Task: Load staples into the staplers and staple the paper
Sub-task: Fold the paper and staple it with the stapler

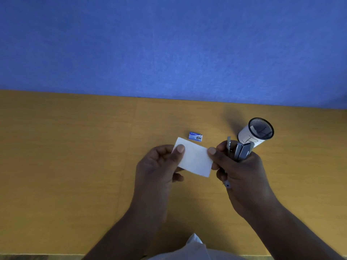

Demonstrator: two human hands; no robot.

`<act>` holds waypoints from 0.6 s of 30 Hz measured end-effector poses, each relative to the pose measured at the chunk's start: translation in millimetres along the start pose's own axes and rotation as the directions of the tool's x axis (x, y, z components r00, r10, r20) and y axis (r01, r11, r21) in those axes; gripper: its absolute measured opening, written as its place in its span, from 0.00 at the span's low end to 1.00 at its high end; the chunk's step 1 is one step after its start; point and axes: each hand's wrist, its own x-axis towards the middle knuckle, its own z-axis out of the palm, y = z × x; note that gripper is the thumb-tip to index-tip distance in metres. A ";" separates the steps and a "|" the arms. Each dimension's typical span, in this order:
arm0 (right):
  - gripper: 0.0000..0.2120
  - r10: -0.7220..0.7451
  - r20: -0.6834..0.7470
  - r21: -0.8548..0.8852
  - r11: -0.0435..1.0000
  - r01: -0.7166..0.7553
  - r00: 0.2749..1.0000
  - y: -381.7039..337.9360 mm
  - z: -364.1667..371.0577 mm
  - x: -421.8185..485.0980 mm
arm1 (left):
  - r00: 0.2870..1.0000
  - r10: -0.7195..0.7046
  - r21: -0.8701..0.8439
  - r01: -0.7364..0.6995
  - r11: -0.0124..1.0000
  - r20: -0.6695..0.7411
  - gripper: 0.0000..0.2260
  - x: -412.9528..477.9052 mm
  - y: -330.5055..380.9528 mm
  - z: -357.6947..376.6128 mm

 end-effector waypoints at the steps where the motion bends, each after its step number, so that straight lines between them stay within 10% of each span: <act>1: 0.09 0.005 -0.023 0.020 1.000 -0.005 1.000 1.3 0.5 -0.9 | 0.999 -0.036 -0.043 0.037 0.998 0.022 0.11 -3.7 -4.9 2.7; 8: 0.11 0.111 0.140 -0.114 0.989 -0.096 0.984 5.1 -2.2 -8.7 | 0.999 0.007 -0.121 -0.012 0.993 -0.048 0.09 0.4 -4.5 4.5; 14: 0.26 0.162 0.344 -0.317 0.947 -0.048 0.925 -11.6 -7.2 -8.0 | 0.984 0.141 0.188 -0.159 0.969 0.107 0.09 16.7 15.2 -13.3; 18: 0.16 0.121 0.482 -0.353 0.933 0.067 0.868 -17.9 -8.8 -4.4 | 0.940 0.175 0.397 -0.286 0.872 0.294 0.14 21.7 24.3 -15.9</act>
